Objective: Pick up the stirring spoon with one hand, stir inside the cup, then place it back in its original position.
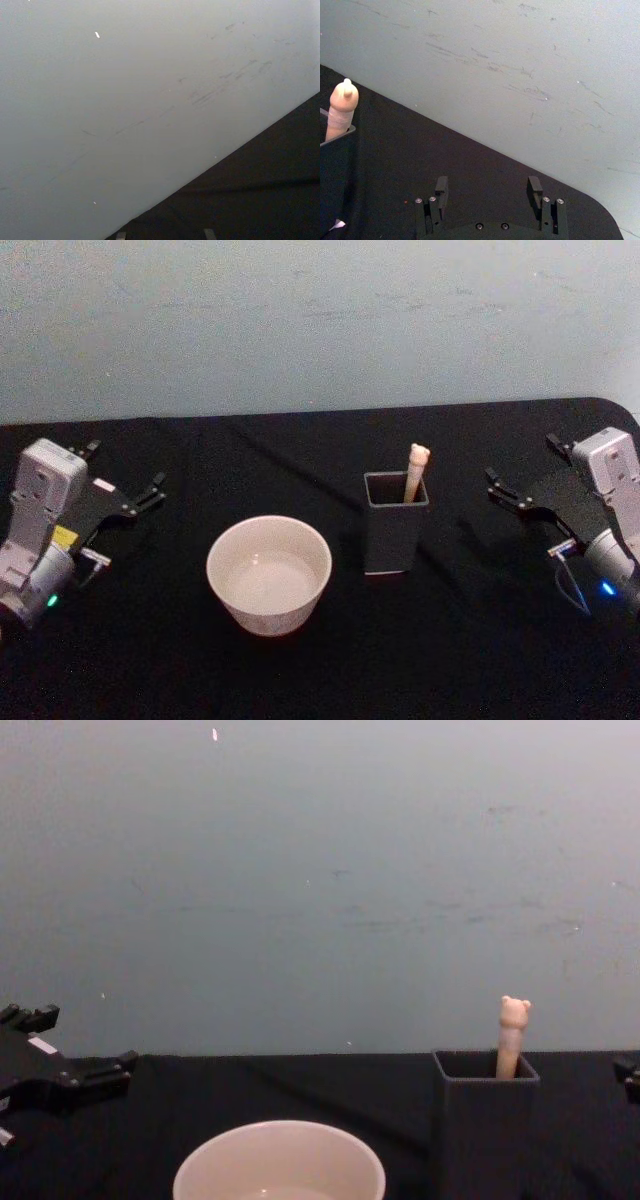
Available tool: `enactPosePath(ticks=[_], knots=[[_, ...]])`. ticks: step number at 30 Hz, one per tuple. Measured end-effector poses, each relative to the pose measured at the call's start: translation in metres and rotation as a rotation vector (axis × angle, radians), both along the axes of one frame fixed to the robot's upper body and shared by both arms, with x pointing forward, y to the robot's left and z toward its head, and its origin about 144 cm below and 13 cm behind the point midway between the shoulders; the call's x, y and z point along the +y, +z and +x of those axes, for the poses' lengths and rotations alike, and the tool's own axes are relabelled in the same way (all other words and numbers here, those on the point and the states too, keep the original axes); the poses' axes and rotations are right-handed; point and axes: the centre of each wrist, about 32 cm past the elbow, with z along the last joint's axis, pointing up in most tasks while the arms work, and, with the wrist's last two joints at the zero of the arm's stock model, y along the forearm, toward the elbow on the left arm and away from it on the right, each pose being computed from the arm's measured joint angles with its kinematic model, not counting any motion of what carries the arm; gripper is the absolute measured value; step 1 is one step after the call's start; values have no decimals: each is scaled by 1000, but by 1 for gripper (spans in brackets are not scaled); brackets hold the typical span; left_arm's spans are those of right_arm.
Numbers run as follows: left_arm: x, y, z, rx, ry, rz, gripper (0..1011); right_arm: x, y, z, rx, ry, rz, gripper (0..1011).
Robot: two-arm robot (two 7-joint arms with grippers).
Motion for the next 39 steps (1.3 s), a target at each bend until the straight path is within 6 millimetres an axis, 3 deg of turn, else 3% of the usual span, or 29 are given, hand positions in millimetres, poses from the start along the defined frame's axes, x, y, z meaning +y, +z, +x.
enactPosePath(ticks=[39], knots=[[0, 0, 0, 0, 0, 0, 1001, 0, 0, 0, 0, 0, 0, 1002]])
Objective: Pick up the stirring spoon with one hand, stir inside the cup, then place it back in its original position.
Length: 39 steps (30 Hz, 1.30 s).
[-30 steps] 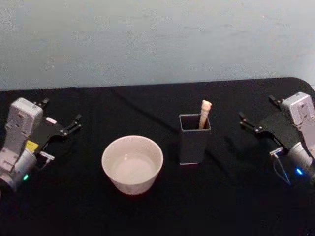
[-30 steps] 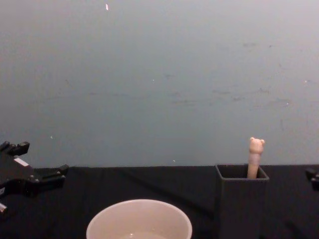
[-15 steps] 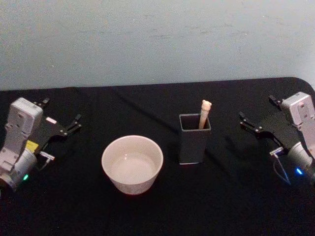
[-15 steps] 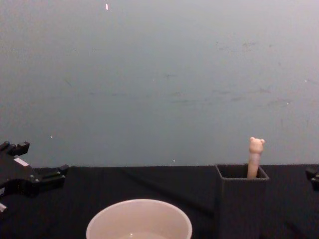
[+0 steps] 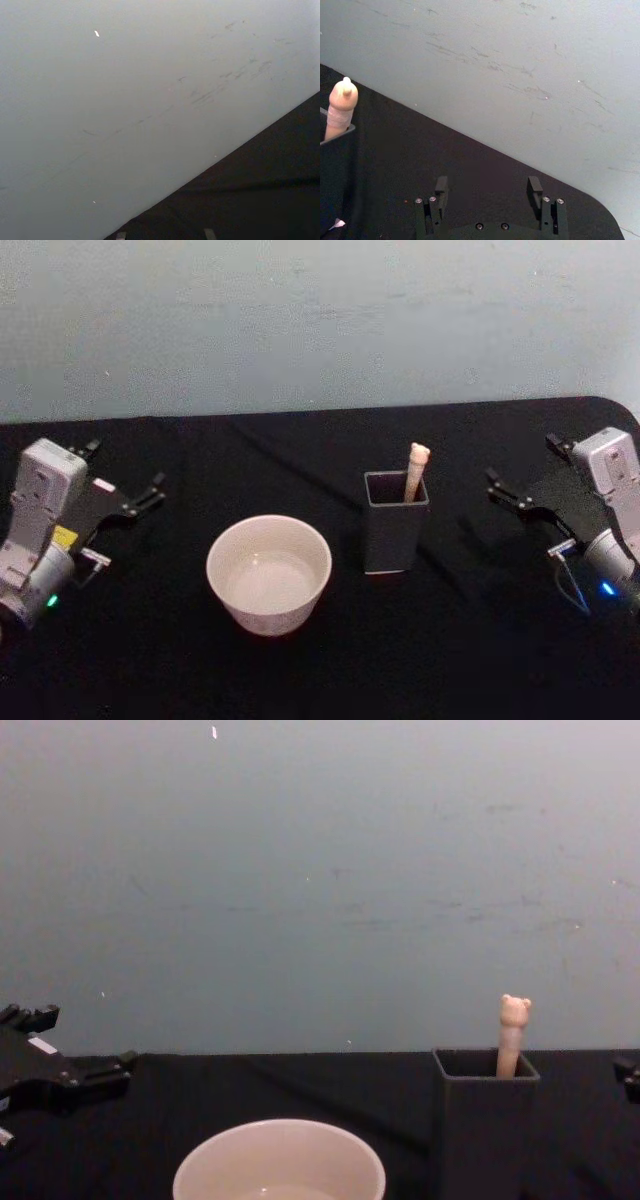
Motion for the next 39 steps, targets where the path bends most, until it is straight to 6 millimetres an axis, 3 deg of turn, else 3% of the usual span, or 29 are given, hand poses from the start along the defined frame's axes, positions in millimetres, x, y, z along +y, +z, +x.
enactPosePath(ticks=[14, 27, 39], knots=[[0, 0, 0, 0, 0, 0, 1002, -4, 9, 2, -33, 46, 17, 1002], [0, 0, 0, 0, 0, 0, 1001, -14, 39, -22, 35, 219, 161, 1002], [0, 0, 0, 0, 0, 0, 1001, -5, 41, -33, 96, 364, 197, 1002]])
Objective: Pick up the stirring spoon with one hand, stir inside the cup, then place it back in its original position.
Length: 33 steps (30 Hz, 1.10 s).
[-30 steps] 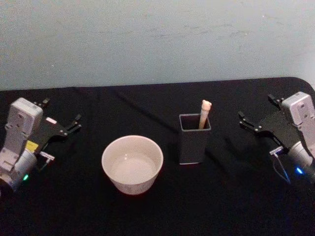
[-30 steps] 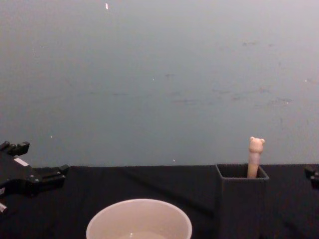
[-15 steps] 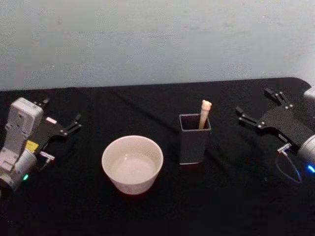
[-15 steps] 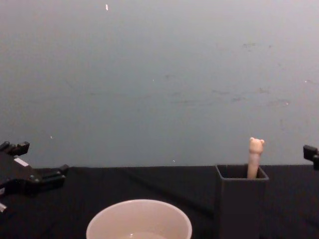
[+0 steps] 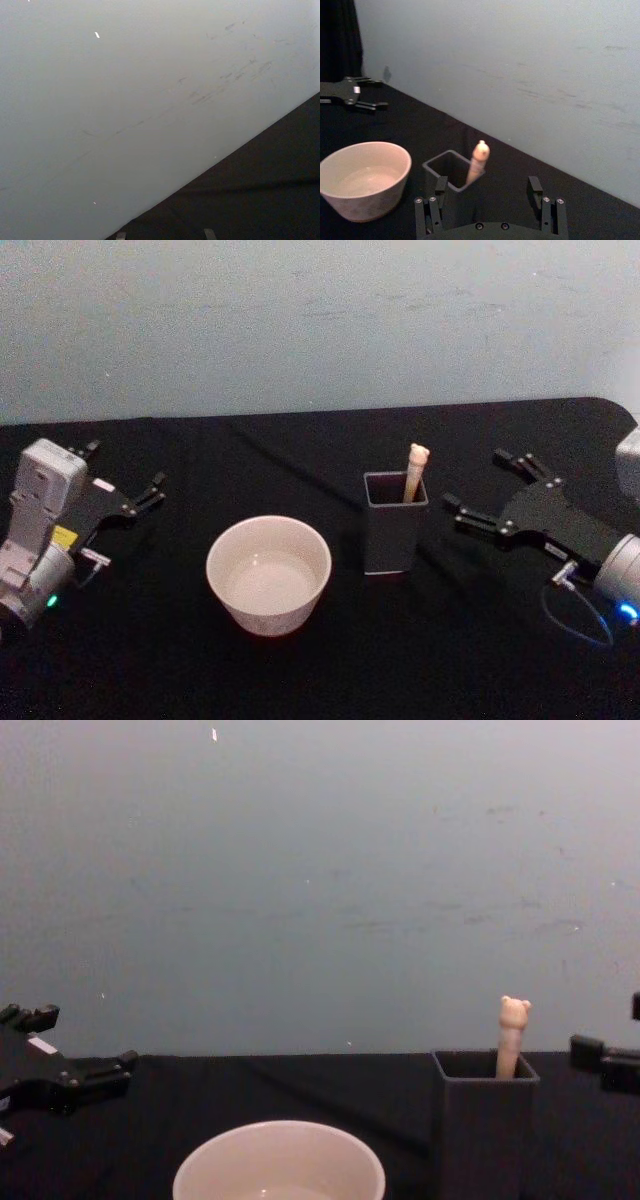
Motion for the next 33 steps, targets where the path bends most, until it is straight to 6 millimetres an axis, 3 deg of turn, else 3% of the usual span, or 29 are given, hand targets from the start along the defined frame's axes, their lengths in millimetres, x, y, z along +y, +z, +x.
enactPosePath(ticks=[18, 33], knots=[[0, 0, 0, 0, 0, 0, 1002, 30, -1, 33, 72, 27, 51, 1002], [0, 0, 0, 0, 0, 0, 1001, 40, -4, 56, 105, 12, 57, 1002]])
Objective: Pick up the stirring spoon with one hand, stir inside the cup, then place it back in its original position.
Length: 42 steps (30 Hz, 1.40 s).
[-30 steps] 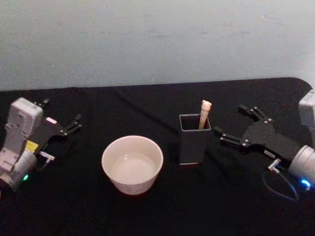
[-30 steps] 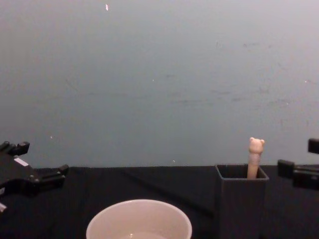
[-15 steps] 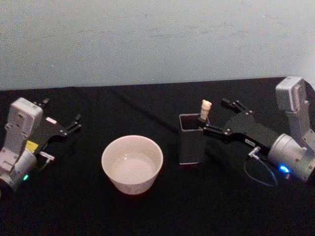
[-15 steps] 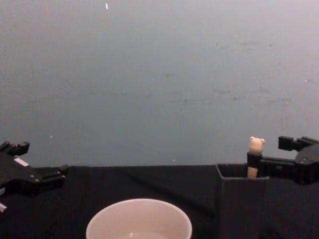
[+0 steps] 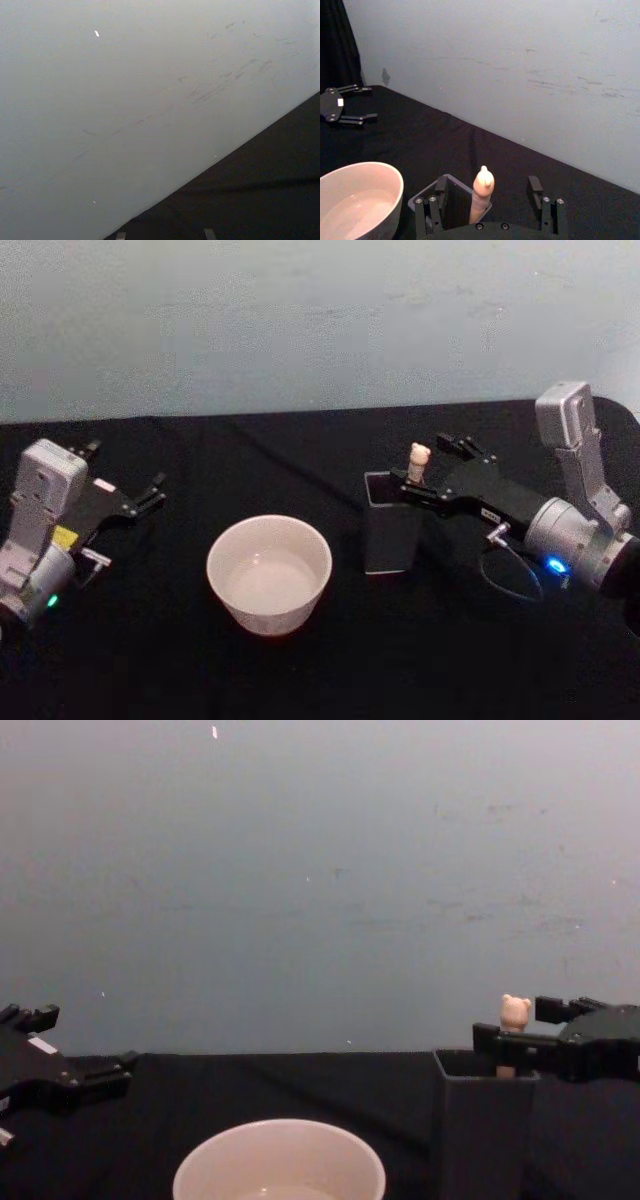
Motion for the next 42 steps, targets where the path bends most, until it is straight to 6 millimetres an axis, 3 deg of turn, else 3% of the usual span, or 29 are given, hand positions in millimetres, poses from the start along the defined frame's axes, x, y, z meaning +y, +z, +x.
enactPosePath(ticks=[30, 37, 42], knots=[[0, 0, 0, 0, 0, 0, 1001, 0, 0, 6, 9, -5, 9, 1002], [0, 0, 0, 0, 0, 0, 1001, 0, 0, 5, 9, -5, 9, 868], [0, 0, 0, 0, 0, 0, 1001, 0, 0, 5, 9, -5, 9, 708]])
